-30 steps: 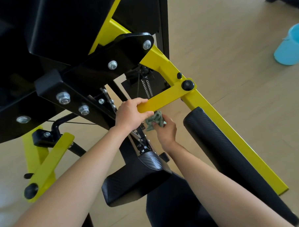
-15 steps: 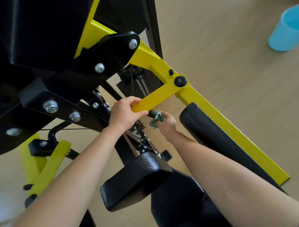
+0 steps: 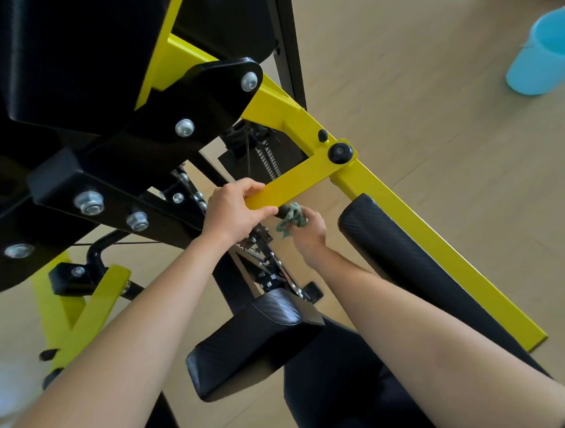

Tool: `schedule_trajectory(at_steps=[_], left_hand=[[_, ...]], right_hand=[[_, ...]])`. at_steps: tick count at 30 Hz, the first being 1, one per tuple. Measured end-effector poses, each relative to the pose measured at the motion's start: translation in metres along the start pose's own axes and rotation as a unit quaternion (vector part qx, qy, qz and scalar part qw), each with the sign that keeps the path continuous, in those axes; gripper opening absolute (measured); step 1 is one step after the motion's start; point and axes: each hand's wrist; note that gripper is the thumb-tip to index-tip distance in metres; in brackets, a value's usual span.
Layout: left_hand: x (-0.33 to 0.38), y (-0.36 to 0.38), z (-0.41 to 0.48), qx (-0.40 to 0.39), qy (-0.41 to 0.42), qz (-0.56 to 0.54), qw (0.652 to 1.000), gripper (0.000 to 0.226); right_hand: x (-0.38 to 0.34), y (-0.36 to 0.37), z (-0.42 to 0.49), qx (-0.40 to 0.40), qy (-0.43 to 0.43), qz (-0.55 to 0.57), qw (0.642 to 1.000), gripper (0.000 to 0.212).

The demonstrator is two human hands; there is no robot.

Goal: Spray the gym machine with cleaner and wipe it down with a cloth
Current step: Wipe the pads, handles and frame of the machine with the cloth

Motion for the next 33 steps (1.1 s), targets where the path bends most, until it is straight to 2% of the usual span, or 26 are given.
schedule_trajectory(at_steps=[2, 3, 5, 8, 9, 11, 12, 17, 18, 19, 20, 21, 23, 25, 27, 28, 30, 33], left_hand=[[0.001, -0.002, 0.002, -0.003, -0.003, -0.002, 1.0, 0.056], [0.001, -0.003, 0.004, -0.007, -0.004, -0.002, 1.0, 0.056], [0.001, -0.005, 0.007, -0.013, -0.006, 0.001, 1.0, 0.056], [0.001, -0.007, 0.01, -0.017, -0.004, 0.004, 1.0, 0.055], [0.001, -0.008, 0.012, -0.02, -0.004, 0.005, 1.0, 0.056], [0.001, -0.01, 0.016, -0.025, -0.006, 0.008, 1.0, 0.057], [0.0, -0.011, 0.018, -0.029, -0.008, 0.007, 1.0, 0.057], [0.0, -0.014, 0.028, -0.052, -0.019, 0.01, 0.998, 0.056], [0.0, -0.014, 0.029, -0.053, -0.018, 0.01, 0.998, 0.056], [0.001, -0.014, 0.029, -0.053, -0.018, 0.009, 0.998, 0.055], [0.001, -0.014, 0.028, -0.052, -0.016, 0.009, 0.998, 0.055], [0.001, -0.014, 0.028, -0.052, -0.015, 0.01, 0.998, 0.054], [0.002, -0.014, 0.028, -0.052, -0.014, 0.013, 0.998, 0.054], [0.001, -0.014, 0.028, -0.054, -0.015, 0.014, 0.998, 0.053], [0.001, -0.015, 0.028, -0.054, -0.016, 0.015, 0.998, 0.053], [0.001, -0.015, 0.028, -0.054, -0.015, 0.016, 0.998, 0.053], [0.002, -0.015, 0.03, -0.056, -0.014, 0.013, 0.998, 0.054], [0.002, -0.016, 0.032, -0.06, -0.019, 0.007, 0.998, 0.055]], right_hand=[[0.005, 0.0, 0.008, 0.029, 0.138, 0.095, 0.985, 0.034], [0.004, 0.0, 0.008, 0.039, 0.2, 0.169, 0.964, 0.03], [-0.003, 0.002, 0.007, 0.047, 0.279, 0.373, 0.884, 0.027], [-0.011, 0.013, 0.004, 0.046, 0.328, 0.611, 0.719, 0.038], [-0.015, 0.016, 0.003, 0.045, 0.334, 0.649, 0.683, 0.037], [-0.027, 0.017, 0.0, 0.038, 0.338, 0.69, 0.639, 0.036], [-0.032, 0.016, -0.002, 0.029, 0.336, 0.694, 0.636, 0.037], [-0.031, 0.013, -0.01, 0.015, 0.338, 0.681, 0.649, 0.031], [-0.028, 0.008, -0.01, 0.019, 0.342, 0.66, 0.669, 0.035], [-0.023, 0.007, -0.009, 0.029, 0.339, 0.62, 0.707, 0.038], [-0.018, 0.004, -0.009, 0.026, 0.306, 0.564, 0.767, 0.039], [-0.019, 0.001, -0.008, 0.019, 0.283, 0.53, 0.799, 0.037], [-0.017, -0.002, 0.0, 0.041, 0.256, 0.468, 0.845, 0.021], [-0.02, -0.005, 0.005, 0.056, 0.204, 0.395, 0.894, 0.025], [-0.027, -0.003, 0.012, 0.033, 0.142, 0.253, 0.956, 0.032], [-0.028, -0.004, 0.012, 0.014, 0.097, 0.187, 0.978, 0.035], [-0.034, -0.002, 0.011, -0.006, 0.03, 0.098, 0.995, 0.04], [-0.038, 0.003, 0.002, -0.007, -0.056, 0.099, 0.993, 0.038]])
Point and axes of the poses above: each hand's wrist, its own z-axis towards the middle knuckle, its own y-axis out of the palm, x = y × z, and after that the axes turned 11 degrees about -y, right-handed
